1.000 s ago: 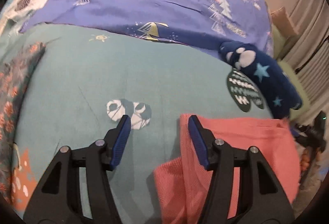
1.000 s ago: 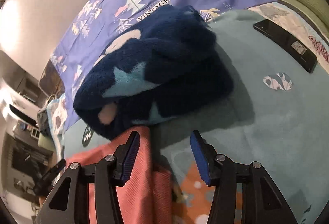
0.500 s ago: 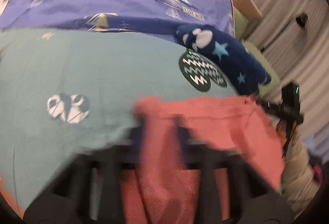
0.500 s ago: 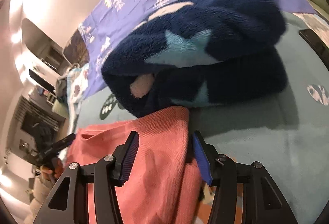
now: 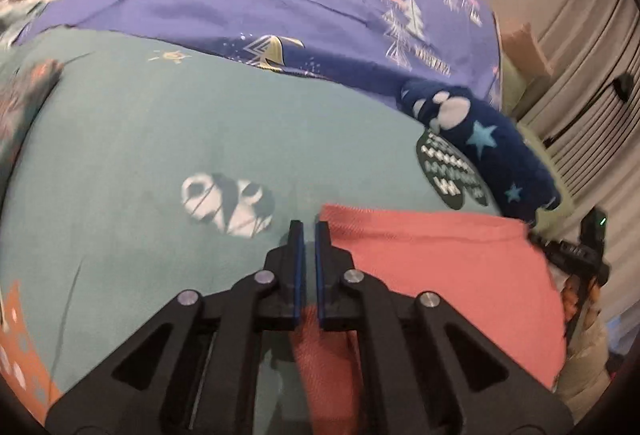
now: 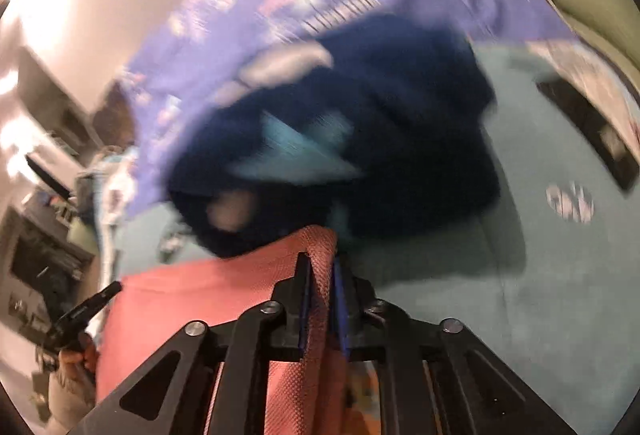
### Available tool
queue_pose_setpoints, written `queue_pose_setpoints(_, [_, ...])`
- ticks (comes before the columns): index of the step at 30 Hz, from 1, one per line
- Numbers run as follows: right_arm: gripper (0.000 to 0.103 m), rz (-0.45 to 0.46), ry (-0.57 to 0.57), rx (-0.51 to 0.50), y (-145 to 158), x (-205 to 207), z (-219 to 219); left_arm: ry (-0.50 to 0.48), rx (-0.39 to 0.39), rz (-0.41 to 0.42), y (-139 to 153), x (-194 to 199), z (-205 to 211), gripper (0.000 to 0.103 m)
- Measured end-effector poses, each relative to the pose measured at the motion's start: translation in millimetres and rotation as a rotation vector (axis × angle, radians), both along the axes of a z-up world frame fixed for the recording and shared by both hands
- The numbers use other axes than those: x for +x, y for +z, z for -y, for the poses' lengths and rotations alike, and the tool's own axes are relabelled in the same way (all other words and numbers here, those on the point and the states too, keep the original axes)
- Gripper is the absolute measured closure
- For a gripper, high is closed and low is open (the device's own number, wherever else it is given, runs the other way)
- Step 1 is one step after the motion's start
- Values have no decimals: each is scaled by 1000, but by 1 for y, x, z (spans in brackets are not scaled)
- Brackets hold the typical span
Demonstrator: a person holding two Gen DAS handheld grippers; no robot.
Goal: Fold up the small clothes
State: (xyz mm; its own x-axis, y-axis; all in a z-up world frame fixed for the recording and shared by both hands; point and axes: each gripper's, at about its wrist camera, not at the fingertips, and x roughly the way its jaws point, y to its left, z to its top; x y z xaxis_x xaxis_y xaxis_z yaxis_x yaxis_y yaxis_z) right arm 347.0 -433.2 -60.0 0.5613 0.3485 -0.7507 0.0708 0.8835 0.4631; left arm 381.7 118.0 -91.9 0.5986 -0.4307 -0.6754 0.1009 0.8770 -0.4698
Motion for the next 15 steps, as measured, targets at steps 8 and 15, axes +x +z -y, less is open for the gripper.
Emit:
queue_pose_setpoints(8, [65, 80, 19, 67, 29, -122, 58, -75, -101, 76, 37, -120, -21, 55])
queue_pose_setpoints(15, [64, 72, 156, 88, 23, -255, 39, -103, -134, 3, 20, -224, -10, 30])
